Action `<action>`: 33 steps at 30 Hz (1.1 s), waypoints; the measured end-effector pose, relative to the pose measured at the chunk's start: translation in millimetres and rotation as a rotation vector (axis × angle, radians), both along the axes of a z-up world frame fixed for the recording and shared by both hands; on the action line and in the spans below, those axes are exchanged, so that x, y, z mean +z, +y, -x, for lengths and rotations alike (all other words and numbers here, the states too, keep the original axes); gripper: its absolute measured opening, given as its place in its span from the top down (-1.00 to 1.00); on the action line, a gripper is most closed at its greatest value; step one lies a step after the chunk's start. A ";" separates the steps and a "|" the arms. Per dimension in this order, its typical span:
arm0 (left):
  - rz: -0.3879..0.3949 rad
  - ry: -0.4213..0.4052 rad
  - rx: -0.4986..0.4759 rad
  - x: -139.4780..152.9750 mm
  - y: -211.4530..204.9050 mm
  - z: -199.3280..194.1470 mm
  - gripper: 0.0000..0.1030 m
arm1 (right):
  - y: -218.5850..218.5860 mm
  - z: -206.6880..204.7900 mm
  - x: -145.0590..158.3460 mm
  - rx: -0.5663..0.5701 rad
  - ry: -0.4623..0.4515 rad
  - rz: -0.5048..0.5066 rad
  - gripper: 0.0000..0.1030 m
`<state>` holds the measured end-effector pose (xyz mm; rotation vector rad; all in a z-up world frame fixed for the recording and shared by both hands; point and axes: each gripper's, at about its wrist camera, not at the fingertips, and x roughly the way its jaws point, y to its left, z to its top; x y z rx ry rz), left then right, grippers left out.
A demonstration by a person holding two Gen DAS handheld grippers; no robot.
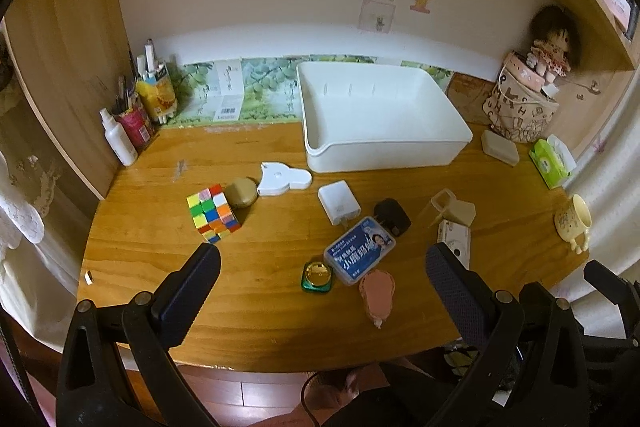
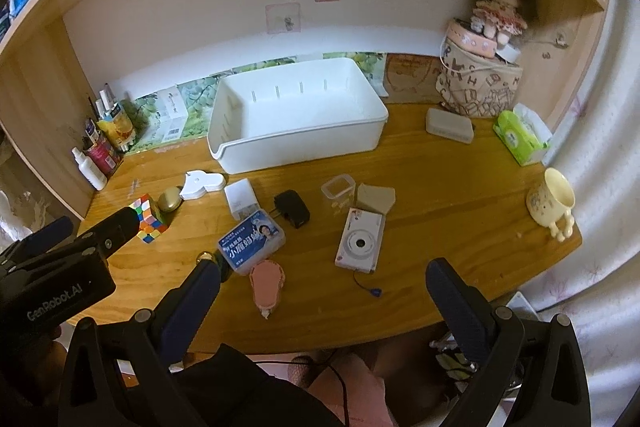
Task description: Organize rigid objects
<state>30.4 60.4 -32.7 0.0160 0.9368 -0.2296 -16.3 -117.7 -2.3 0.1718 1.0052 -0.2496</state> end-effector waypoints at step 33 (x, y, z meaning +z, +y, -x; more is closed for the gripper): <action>-0.068 0.592 0.132 -110.9 -55.7 -48.3 -0.98 | -110.6 -78.9 -129.5 -0.008 0.466 -0.452 -0.99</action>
